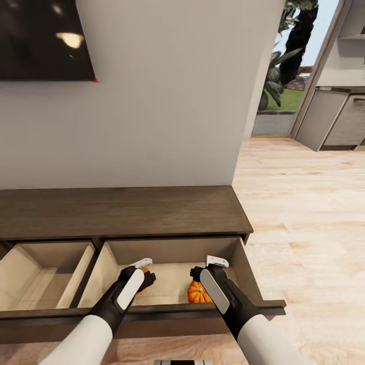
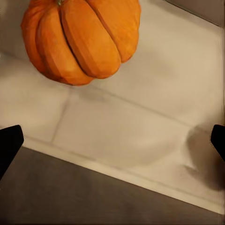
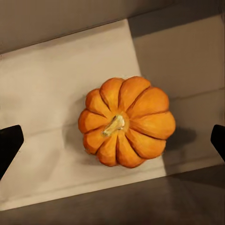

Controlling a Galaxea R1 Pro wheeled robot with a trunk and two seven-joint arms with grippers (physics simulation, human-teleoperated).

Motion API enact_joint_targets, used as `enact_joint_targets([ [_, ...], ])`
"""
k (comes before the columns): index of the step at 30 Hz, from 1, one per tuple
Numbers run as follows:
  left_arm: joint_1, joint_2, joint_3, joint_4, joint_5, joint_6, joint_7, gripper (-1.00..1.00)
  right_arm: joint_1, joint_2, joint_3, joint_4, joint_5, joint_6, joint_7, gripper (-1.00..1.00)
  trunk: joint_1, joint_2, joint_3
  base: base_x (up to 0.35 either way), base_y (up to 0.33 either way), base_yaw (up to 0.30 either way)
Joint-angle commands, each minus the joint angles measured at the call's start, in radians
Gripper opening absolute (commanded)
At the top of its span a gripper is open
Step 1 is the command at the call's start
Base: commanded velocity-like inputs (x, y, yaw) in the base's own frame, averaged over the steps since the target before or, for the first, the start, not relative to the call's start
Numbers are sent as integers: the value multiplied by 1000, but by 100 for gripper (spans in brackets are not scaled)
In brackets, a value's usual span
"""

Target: Place each of the two pumpkins and all three candles from the living room inside a cabinet in the living room (use any cabinet), then make sure every cabinet is closed, and position the cauldron so it is next to a table in the living room.

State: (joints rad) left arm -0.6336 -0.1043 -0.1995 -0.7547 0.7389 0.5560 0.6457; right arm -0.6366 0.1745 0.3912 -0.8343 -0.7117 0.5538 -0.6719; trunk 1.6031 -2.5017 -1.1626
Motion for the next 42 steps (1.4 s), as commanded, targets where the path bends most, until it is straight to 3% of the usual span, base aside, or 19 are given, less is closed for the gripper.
enact_joint_targets([
  [1, 0, 0, 0, 0, 1, 0, 0, 100, 0, 0, 0, 0, 0, 0, 0, 100, 0, 0, 4, 0, 0, 0],
  [7, 0, 1, 2, 0, 3, 18, 0, 100, 0, 0, 0, 0, 0, 0, 0, 100, -3, 2, 27, 0, 0, 0],
  [42, 0, 2, 3, 0, 5, 35, 0, 100, 0, 0, 0, 0, 0, 0, 0, 100, -137, 247, 137, -41, 6, 0],
])
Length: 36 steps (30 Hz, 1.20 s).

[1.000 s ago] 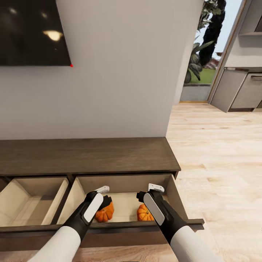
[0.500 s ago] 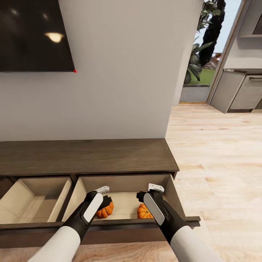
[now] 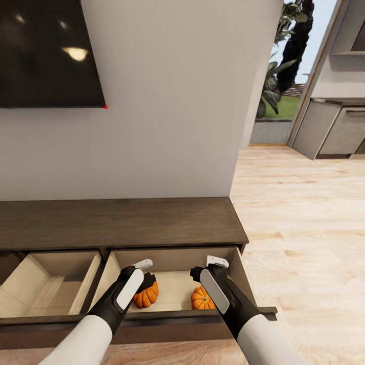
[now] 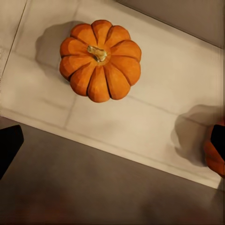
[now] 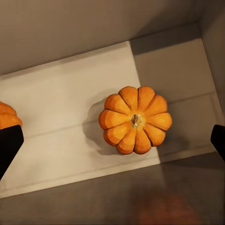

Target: Place each of the two pumpkins and all three candles from the living room inside a cabinet in the living room (use any cabinet), then make sure every cabinet is closed, and position the cauldron so it is next to a table in the living room.

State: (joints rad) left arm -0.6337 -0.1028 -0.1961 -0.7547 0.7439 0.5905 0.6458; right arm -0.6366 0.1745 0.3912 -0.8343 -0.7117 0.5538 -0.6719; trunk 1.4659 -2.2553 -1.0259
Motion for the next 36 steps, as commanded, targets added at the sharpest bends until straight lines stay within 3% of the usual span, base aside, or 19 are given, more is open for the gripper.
enact_joint_targets([
  [1, 0, 0, 0, 0, 0, 0, 0, 100, 0, 0, 0, 0, 0, 0, 0, 100, -4, 7, 3, 0, 0, 0],
  [36, 0, 2, 0, 0, -1, 24, 0, 100, 0, 0, 0, 0, 0, 2, -1, 100, -138, 252, 113, 0, 0, 0],
])
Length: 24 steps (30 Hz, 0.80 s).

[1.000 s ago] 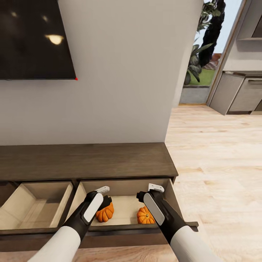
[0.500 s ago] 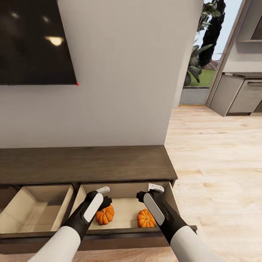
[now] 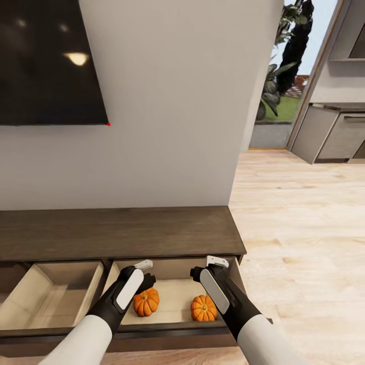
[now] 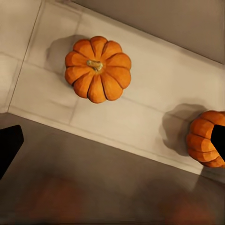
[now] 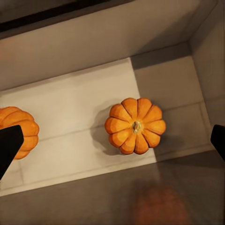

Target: Place each of the two pumpkins and all three candles from the living room inside a cabinet in the living room (use any cabinet), then make sure every cabinet is closed, and position the cauldron so it is next to a table in the living room.

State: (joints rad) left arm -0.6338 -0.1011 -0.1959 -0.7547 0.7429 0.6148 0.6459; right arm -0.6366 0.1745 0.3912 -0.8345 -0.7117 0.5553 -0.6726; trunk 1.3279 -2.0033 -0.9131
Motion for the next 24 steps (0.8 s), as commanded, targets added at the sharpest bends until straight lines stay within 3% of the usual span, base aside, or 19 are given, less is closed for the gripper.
enact_joint_targets([
  [1, 0, 0, 0, 0, 1, 1, 0, 100, 0, 0, 0, 0, 0, 0, 0, 100, -4, 7, 3, 0, 0, 0],
  [24, -1, -1, 1, 0, 1, 19, 0, 100, 0, 0, 0, -3, -3, 9, 0, 100, -92, 168, 75, 0, 0, 0],
])
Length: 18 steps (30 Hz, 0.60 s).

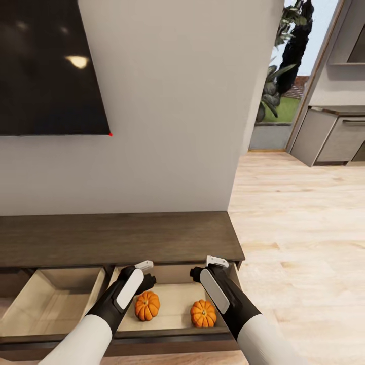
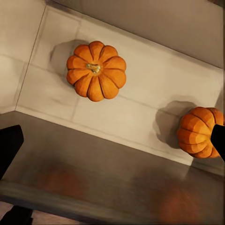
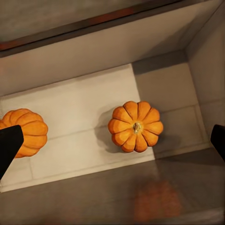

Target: Place each of the two pumpkins and all three candles from the living room inside a cabinet in the living room (use any cabinet), then make sure every cabinet is closed, and position the cauldron so it is next to a table in the living room.

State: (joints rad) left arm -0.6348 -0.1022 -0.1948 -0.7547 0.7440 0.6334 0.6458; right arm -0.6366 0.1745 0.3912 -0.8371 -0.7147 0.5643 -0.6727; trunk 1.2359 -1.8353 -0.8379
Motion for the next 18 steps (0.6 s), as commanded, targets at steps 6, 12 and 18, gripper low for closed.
enact_joint_targets([
  [6, 0, -1, 0, 0, 0, 0, 0, 100, 0, 0, 0, -1, 0, 0, 1, 100, -23, 42, 19, 0, 0, 0],
  [12, 0, -1, 0, 0, 0, 1, 0, 100, 0, 0, -1, -1, -1, -1, 0, 100, -46, 84, 38, 0, 0, 0],
  [18, 0, -1, 0, 0, 0, 8, 0, 100, 0, 0, -3, -1, -2, 0, 1, 100, -69, 126, 56, 0, 0, 0],
])
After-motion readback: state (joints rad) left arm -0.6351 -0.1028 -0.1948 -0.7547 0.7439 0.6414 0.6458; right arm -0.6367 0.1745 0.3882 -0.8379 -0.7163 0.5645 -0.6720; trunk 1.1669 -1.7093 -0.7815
